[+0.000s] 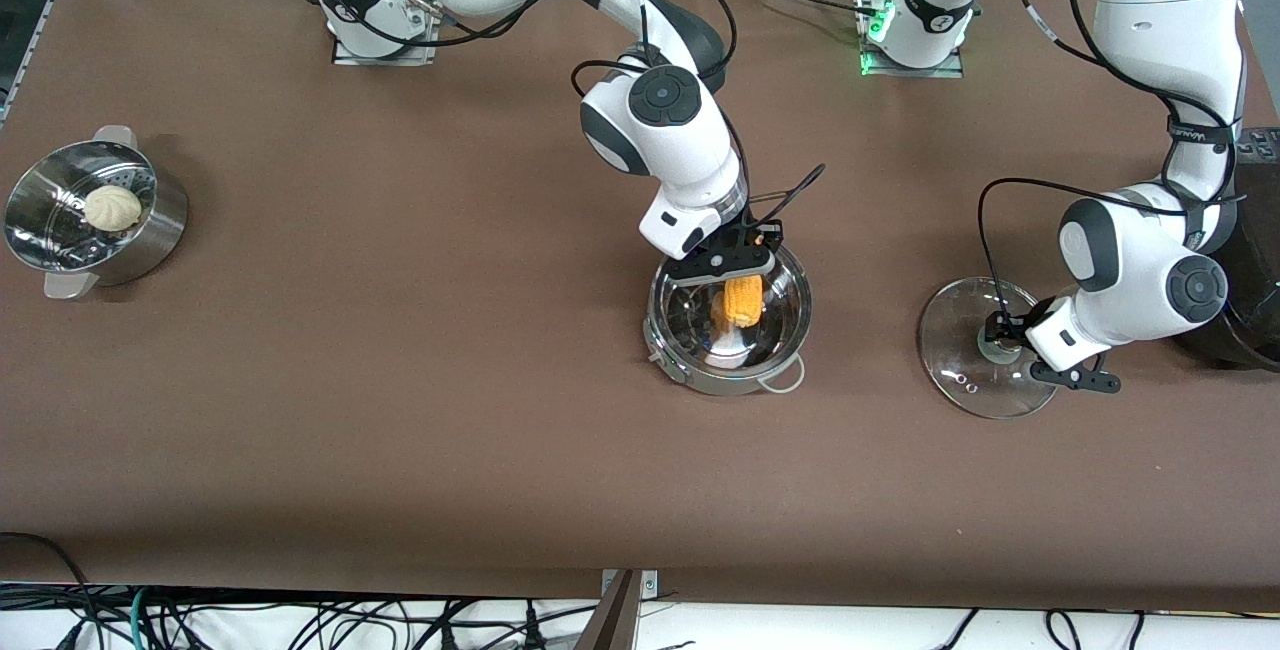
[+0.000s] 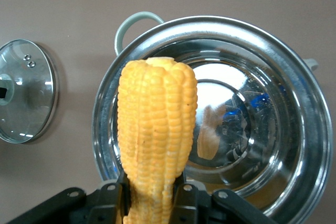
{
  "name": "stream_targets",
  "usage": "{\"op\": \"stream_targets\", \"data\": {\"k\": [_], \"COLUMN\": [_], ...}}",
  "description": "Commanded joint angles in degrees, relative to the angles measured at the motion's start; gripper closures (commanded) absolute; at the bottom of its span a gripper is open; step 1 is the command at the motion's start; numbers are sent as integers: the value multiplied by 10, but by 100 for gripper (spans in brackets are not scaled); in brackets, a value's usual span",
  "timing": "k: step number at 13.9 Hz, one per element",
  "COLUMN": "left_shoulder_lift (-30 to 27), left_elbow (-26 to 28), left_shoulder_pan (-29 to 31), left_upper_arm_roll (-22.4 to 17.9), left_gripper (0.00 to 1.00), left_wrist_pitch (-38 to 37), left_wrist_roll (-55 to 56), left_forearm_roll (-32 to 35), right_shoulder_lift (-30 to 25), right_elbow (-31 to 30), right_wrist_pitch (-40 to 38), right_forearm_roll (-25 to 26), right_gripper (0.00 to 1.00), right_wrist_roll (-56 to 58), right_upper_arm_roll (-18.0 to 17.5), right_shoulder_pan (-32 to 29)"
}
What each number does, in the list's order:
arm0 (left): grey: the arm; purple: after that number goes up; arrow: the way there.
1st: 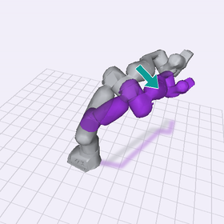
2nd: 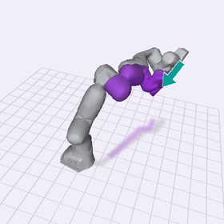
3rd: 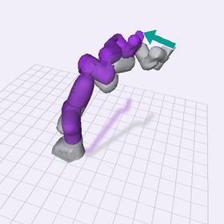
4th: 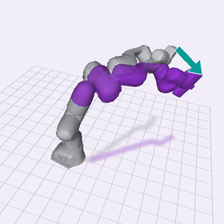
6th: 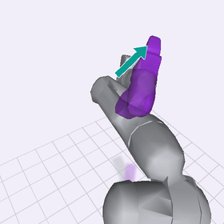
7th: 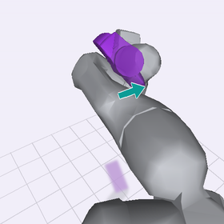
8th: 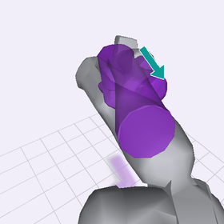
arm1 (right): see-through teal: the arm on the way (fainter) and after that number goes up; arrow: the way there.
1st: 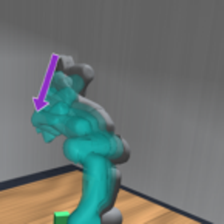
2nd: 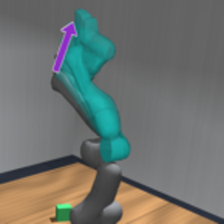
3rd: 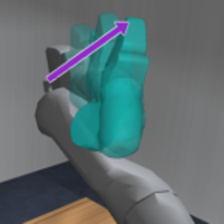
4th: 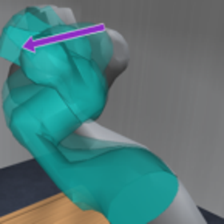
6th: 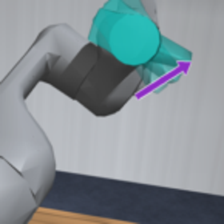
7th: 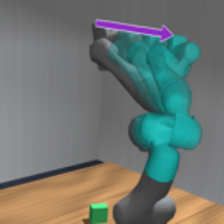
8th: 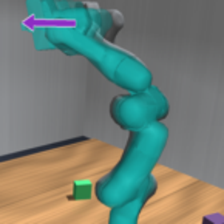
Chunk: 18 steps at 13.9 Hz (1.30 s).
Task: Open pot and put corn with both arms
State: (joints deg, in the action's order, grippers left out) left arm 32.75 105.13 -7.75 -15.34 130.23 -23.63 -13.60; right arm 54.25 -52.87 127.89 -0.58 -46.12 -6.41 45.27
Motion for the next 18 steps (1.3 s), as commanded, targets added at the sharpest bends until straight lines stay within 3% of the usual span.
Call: {"op": "stream_targets", "data": {"k": [1,5,7,8,9,10,12,16,18], "left_shoulder_lift": [2,-25,-76,-99,-123,-151,-199,-272,-312], "left_elbow": [2,28,93,112,129,143,172,170,165], "left_shoulder_pan": [-4,-4,-3,-3,-3,1,12,16,25], "left_upper_arm_roll": [-6,-5,-5,-4,-4,-4,-2,-1,0], "left_gripper": [0,0,0,0,0,0,0,0,0], "left_wrist_pitch": [0,-1,0,-1,-2,-9,-8,-9,-27], "left_wrist_roll": [-13,-10,-10,-10,-10,-11,-11,-15,-16], "left_forearm_roll": [-18,-14,-13,-12,-12,-12,-12,-8,33], "right_shoulder_lift": [31,38,38,42,42,42,41,34,23], "right_elbow": [25,23,20,19,19,19,19,20,20], "right_wrist_pitch": [16,17,18,21,21,21,17,9,-7], "right_forearm_roll": [8,9,9,9,9,14,19,19,20], "right_gripper": [100,99,91,80,36,0,0,0,0], "right_wrist_roll": [-3,2,21,21,21,21,21,22,22], "right_upper_arm_roll": [2,3,3,3,3,3,3,3,4], "right_shoulder_pan": [3,2,2,2,3,3,3,3,1]}}
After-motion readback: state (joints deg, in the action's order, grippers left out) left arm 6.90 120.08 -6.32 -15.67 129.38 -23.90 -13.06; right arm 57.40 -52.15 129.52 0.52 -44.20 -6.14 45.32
